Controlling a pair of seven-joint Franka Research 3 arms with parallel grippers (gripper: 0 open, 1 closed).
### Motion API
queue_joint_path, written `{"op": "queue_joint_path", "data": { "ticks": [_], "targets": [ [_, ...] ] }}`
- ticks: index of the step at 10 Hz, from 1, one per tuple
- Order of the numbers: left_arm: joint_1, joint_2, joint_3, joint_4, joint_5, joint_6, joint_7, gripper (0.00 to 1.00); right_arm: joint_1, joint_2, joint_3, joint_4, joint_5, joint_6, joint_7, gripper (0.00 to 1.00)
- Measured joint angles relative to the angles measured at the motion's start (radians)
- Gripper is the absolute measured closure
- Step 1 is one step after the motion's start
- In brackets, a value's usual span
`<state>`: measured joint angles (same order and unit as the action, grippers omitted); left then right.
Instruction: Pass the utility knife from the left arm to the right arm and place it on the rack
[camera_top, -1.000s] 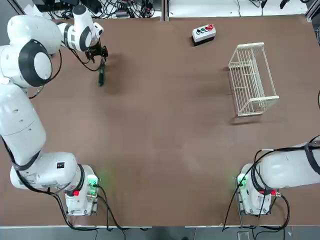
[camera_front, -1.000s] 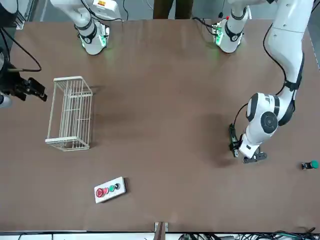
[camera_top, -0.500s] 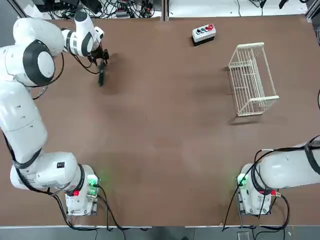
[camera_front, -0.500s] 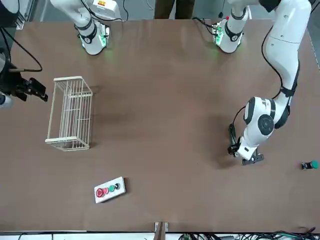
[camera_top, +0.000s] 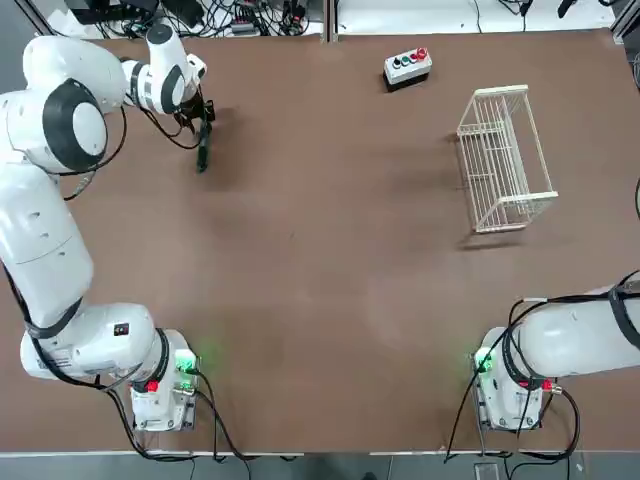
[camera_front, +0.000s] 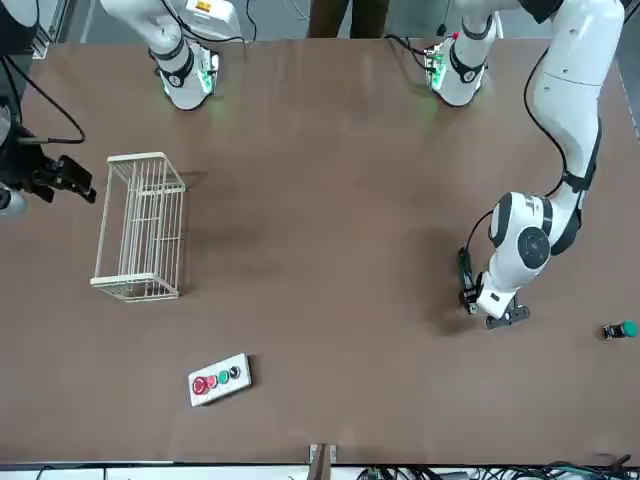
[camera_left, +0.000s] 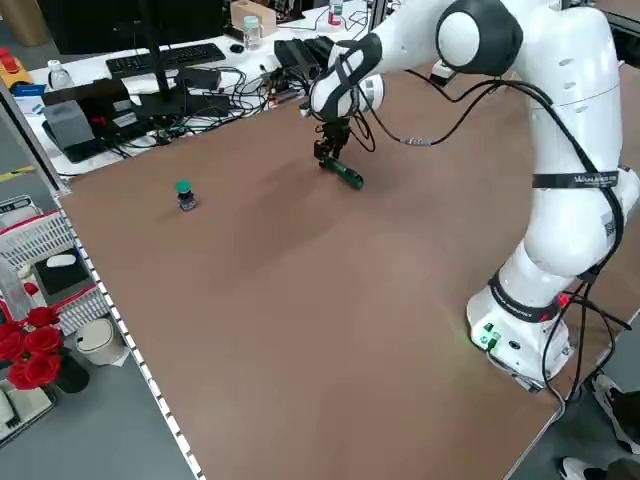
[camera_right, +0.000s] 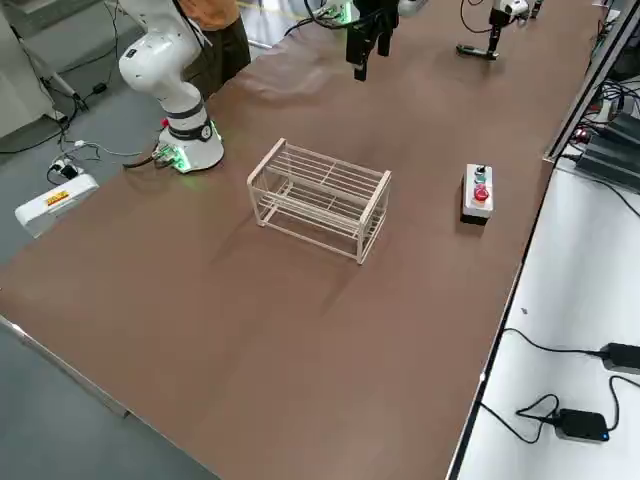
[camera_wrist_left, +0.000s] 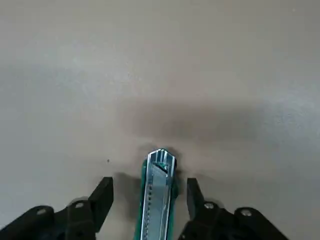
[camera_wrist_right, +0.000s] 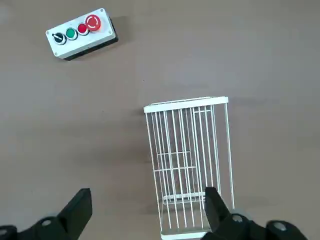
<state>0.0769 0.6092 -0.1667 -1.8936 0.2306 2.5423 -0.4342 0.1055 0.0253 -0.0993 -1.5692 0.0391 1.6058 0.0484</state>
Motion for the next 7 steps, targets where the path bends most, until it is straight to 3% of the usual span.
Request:
{"op": "queue_joint_path", "data": {
  "ticks": [6,7],
  "targets": [
    [-0.002,-0.005,-0.003,-0.028,0.0,0.0,0.0,0.36,0.069,0.001,0.004,-0.011,0.0,-0.004,0.019,0.0],
    [-0.001,-0.006,-0.003,-0.029,0.0,0.0,0.002,0.44,0.082,0.003,0.004,-0.023,0.0,0.002,0.02,0.0]
  ]
}}
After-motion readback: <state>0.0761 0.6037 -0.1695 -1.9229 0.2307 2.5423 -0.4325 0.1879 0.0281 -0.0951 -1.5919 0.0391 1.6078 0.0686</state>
